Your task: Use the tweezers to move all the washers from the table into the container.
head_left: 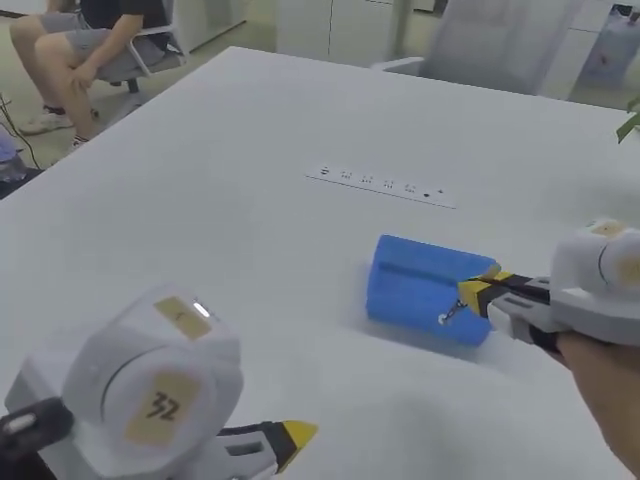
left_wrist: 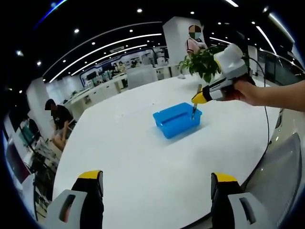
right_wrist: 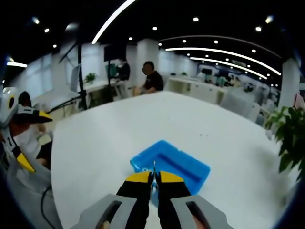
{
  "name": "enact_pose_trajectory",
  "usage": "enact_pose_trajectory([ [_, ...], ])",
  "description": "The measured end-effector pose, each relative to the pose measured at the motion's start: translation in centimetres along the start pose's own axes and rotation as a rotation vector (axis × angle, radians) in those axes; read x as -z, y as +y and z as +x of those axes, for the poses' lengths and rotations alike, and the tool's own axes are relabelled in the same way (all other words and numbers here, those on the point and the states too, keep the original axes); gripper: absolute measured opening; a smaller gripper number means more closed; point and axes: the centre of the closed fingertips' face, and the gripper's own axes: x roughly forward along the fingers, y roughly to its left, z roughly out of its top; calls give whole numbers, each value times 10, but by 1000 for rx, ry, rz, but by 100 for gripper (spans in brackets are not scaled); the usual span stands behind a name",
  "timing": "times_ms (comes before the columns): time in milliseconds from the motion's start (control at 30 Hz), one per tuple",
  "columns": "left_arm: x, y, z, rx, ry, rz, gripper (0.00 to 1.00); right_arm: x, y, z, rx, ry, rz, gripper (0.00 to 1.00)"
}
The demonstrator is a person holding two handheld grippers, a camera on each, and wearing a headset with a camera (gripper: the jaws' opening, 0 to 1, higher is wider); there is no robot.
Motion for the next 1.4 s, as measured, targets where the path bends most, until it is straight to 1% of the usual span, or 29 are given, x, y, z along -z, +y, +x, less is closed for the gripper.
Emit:
enact_pose_trajectory([
  [167, 1, 0, -1, -2, 4, -1, 96, 1, -19, 6, 25, 6, 12, 1],
  [267, 3, 0, -1, 0, 12, -1, 96, 4, -26, 9, 40, 13, 9, 1],
  [333, 4, 1, -1, -1, 16, 2, 96, 8, -34, 15, 49, 21, 11, 1],
  [433, 3, 2, -1, -1, 18, 1, 96, 12, -39, 17, 65, 32, 21, 1],
  [533, 3, 2, 0, -3, 21, 4, 96, 20, -46, 24, 81, 55, 12, 1],
  [667, 4, 2, 1, -1, 27, 7, 96, 34, -49, 35, 82, 86, 22, 1],
  [733, 5, 2, 2, 0, 31, 5, 96, 38, -47, 34, 84, 98, 27, 1],
  [800, 6, 1, 2, 2, 35, 4, 96, 47, -49, 40, 85, 110, 27, 1],
  [967, 7, 0, 3, 5, 41, -1, 96, 53, -51, 42, 90, 127, 39, 1],
  [1133, 5, -3, 5, 20, 35, -7, 96, 50, -54, 41, 98, 116, 57, 1],
  [1300, -3, -6, 7, 31, 21, 8, 94, 50, -55, 42, 100, 110, 66, 1],
  [1367, -7, -8, 7, 38, 11, 9, 93, 50, -52, 43, 78, 106, 70, 2],
  [1400, -10, -9, 7, 44, 2, 9, 93, 49, -52, 43, 80, 115, 83, 2],
])
